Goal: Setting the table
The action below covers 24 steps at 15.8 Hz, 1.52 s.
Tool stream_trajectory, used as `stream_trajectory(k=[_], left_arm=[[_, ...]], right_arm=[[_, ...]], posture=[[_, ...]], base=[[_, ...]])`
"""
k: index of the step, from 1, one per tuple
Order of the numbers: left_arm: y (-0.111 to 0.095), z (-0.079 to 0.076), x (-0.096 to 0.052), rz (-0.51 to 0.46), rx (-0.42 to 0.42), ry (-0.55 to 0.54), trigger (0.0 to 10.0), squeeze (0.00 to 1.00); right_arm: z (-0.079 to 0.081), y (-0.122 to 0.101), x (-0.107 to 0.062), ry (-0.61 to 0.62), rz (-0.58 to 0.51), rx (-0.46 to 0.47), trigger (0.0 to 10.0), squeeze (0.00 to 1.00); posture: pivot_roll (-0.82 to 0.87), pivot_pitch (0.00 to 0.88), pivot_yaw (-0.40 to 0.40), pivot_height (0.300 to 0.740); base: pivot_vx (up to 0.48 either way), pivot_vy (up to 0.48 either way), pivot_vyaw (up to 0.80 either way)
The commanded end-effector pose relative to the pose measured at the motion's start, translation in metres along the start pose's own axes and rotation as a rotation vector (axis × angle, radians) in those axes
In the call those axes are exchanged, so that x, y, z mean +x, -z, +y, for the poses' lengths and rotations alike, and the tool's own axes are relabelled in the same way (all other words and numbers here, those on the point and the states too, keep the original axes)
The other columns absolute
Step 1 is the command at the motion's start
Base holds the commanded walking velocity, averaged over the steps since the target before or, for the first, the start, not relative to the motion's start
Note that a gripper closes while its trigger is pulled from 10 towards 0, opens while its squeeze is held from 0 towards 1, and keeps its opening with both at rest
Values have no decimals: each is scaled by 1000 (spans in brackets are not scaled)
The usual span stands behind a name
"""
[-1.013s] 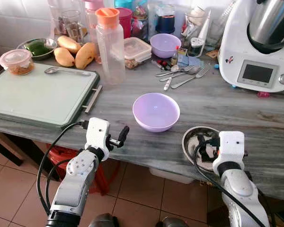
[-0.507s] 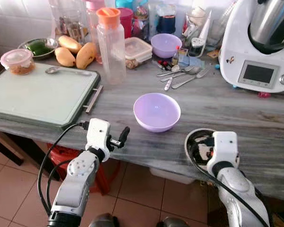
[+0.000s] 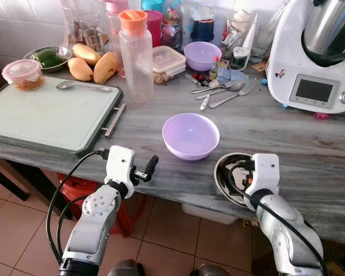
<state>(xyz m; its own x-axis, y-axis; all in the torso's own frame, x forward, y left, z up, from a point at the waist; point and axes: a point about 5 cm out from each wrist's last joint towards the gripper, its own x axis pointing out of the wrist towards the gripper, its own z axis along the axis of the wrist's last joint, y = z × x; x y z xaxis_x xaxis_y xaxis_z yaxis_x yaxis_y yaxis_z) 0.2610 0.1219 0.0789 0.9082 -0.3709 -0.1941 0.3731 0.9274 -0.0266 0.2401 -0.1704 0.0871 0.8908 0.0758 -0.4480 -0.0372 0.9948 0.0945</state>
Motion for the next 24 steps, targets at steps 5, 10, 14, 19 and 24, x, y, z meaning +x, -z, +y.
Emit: stream_trajectory(k=[5,10,14,19,24], left_arm=[[-5,0,-1,-16,16,2,10000,0],[-6,-1,1,-20,17,5,10000,0],[-6,-1,1,-22,14,-1,10000,0],[-5,-2,1,-21,14,0,10000,0],[-4,1,-1,-18,16,-24,10000,0]], right_arm=[[1,-2,9,-19,23,58,10000,0],[16,-9,17,-93,11,94,10000,0],[19,-8,18,-118,21,99,10000,0],[23,-12,25,-141,-1,114,10000,0],[24,-15,21,-159,-42,114,10000,0]], posture=[[-40,0,-15,740],[-35,0,-18,740],[-35,0,-22,740],[-36,0,-17,740],[-35,0,-18,740]], base=[[0,0,0],[0,0,0],[0,0,0],[0,0,0],[0,0,0]])
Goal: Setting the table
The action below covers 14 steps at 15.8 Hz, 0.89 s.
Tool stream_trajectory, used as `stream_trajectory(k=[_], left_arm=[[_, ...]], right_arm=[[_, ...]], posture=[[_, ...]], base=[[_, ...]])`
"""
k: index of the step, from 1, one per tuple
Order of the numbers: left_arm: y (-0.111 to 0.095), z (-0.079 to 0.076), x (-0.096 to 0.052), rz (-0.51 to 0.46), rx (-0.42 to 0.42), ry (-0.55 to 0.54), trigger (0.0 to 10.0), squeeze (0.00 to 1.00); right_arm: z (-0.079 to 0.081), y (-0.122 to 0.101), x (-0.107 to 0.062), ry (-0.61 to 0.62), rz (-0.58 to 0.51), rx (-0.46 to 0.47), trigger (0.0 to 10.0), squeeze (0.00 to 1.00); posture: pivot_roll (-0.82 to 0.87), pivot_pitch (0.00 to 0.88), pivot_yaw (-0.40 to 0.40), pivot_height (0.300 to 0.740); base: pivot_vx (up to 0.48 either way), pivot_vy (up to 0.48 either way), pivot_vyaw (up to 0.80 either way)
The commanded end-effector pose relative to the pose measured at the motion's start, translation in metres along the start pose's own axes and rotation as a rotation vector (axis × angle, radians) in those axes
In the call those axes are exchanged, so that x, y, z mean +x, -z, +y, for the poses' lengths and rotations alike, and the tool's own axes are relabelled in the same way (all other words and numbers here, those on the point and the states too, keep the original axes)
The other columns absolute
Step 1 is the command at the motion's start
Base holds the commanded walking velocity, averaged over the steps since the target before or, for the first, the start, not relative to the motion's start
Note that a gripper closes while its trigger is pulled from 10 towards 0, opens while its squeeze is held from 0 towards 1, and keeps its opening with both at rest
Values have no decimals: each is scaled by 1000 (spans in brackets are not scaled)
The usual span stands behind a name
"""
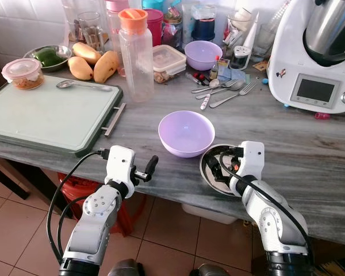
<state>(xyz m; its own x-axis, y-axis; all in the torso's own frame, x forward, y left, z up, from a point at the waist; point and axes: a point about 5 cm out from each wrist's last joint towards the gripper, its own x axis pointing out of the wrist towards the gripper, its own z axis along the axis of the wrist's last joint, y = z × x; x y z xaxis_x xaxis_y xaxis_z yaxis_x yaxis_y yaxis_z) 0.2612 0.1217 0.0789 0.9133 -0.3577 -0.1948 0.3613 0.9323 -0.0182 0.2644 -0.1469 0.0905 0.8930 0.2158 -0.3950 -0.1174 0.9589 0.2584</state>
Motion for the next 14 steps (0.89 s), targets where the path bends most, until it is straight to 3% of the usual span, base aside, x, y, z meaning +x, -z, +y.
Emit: stream_trajectory(k=[1,5,9,10,11,14], left_arm=[[-4,2,-2,-17,7,-25,10000,0],[-4,7,-3,-20,7,-39,10000,0],[-6,10,-3,-38,15,-70,10000,0],[-6,14,-5,-49,12,-105,10000,0],[-9,27,-13,-90,-6,-217,10000,0],[-12,32,-21,-136,-38,-275,10000,0]], right_arm=[[2,-4,-5,-15,-23,-7,10000,0],[1,-17,-24,-2,-146,-18,10000,0],[4,-29,-31,-8,-235,-49,10000,0],[5,-30,-33,-12,-254,-79,10000,0],[8,-33,-41,6,-322,-189,10000,0],[5,-35,-52,79,-409,-287,10000,0]], posture=[[-36,0,-17,740],[-47,0,-8,740],[-49,0,0,740],[-49,0,2,740],[-46,0,7,740],[-41,0,3,740]], base=[[0,0,0],[0,0,0],[0,0,0],[0,0,0],[0,0,0],[0,0,0]])
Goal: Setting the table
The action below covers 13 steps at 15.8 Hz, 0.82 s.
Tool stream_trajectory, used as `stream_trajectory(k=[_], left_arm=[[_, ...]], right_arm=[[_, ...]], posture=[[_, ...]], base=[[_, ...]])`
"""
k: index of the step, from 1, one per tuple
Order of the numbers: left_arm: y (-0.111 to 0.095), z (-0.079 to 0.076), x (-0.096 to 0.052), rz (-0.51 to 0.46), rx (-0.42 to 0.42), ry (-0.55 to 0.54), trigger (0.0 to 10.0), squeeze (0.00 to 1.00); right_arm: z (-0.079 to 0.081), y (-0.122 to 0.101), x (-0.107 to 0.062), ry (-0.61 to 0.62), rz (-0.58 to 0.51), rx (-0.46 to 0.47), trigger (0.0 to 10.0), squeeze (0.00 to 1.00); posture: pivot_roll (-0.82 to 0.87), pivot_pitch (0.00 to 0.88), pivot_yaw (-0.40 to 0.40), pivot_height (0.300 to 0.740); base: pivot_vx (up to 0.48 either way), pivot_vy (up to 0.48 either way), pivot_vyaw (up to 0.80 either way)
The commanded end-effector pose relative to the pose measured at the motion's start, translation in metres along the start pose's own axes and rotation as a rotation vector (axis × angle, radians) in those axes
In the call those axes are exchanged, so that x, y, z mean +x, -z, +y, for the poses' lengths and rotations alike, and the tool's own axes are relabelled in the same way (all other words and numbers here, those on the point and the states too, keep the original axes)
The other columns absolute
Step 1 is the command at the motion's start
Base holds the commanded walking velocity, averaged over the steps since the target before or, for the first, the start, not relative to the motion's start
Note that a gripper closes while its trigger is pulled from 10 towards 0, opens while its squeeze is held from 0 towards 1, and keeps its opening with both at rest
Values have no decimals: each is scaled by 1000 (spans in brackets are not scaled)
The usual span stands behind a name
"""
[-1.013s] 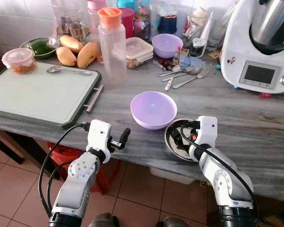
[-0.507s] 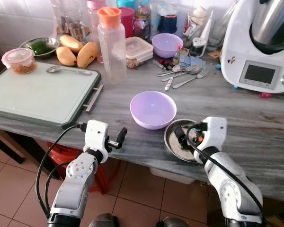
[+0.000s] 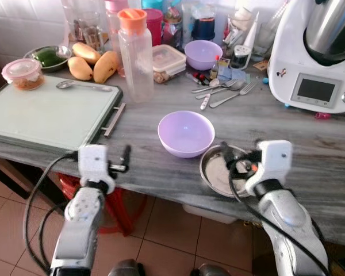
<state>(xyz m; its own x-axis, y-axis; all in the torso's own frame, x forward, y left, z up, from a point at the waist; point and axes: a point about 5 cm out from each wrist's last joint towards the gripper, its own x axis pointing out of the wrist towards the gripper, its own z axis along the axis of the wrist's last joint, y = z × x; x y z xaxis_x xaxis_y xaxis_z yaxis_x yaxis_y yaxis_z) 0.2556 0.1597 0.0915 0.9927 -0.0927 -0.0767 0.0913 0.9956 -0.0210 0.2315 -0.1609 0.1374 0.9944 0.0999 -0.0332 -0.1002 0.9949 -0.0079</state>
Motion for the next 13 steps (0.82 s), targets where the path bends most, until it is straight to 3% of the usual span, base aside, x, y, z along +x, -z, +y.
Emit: stream_trajectory(k=[1,3,8,10,13], left_arm=[[-6,-3,-1,-37,-19,4,10000,0],[-8,-4,0,-42,-31,-3,10000,0],[-19,-10,10,-73,-48,15,10000,0],[-18,-11,9,-67,-45,23,10000,0],[-17,-13,9,-59,-42,32,10000,0]], right_arm=[[1,-9,-2,14,-58,-5,10000,0],[0,-8,-2,21,-60,-24,10000,0],[-6,-6,3,67,-115,-58,10000,0],[-2,-6,4,40,-134,-129,10000,0],[-6,0,5,81,-115,-110,10000,0]], posture=[[-47,0,9,740],[-47,0,10,740],[-38,0,4,740],[-37,0,7,740],[-35,0,10,740]], base=[[0,0,0],[0,0,0],[-320,0,0],[-358,0,0],[-382,0,0]])
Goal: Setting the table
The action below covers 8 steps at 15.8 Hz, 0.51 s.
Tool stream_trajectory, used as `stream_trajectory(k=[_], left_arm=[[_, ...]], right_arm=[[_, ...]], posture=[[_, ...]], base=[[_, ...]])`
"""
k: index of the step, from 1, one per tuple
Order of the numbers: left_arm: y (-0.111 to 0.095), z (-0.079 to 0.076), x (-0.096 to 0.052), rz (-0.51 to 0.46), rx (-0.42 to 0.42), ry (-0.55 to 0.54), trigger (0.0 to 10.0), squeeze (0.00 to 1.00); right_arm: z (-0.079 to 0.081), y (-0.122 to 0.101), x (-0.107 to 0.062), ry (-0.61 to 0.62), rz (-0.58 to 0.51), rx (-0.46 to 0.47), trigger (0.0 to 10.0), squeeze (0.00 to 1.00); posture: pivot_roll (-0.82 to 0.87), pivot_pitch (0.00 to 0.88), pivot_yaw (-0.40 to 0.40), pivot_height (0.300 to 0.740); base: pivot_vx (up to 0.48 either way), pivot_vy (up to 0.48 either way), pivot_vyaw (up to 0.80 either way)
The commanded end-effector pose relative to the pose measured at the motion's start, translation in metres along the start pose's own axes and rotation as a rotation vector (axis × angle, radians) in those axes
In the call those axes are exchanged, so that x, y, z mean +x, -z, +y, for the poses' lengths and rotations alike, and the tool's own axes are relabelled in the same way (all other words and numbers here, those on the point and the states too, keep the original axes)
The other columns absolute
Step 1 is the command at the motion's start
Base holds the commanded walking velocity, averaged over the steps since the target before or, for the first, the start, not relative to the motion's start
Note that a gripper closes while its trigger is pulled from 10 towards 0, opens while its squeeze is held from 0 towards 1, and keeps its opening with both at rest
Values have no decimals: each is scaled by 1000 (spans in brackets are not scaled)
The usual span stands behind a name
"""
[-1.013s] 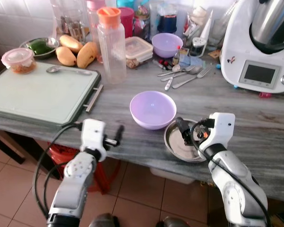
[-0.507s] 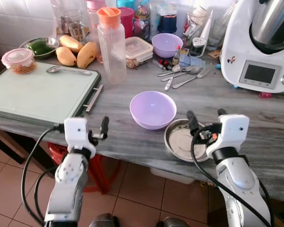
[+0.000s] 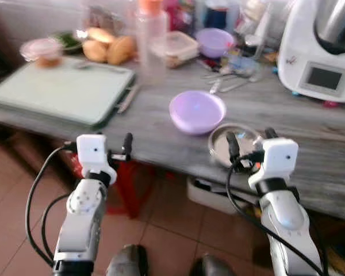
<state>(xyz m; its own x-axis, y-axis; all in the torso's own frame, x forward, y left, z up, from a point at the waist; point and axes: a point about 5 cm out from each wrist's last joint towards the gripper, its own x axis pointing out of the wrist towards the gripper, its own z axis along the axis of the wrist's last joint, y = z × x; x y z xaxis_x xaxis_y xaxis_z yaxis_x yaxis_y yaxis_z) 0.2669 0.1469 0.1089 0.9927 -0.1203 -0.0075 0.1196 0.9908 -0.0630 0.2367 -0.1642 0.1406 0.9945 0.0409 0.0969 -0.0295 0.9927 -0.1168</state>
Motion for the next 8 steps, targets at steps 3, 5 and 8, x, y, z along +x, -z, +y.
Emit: stream_trajectory(k=[3,5,8], left_arm=[[4,0,-1,18,1,3,10000,0],[7,0,-1,39,-1,20,10000,0],[4,3,3,30,15,49,10000,0]], right_arm=[[-8,11,0,47,39,-9,10000,0],[-18,17,2,114,53,-43,10000,0],[-20,23,7,182,49,-21,10000,0]], posture=[[-31,0,15,740],[-22,0,32,740],[-28,0,53,740]], base=[[-381,0,0],[-358,0,0],[-289,0,0]])
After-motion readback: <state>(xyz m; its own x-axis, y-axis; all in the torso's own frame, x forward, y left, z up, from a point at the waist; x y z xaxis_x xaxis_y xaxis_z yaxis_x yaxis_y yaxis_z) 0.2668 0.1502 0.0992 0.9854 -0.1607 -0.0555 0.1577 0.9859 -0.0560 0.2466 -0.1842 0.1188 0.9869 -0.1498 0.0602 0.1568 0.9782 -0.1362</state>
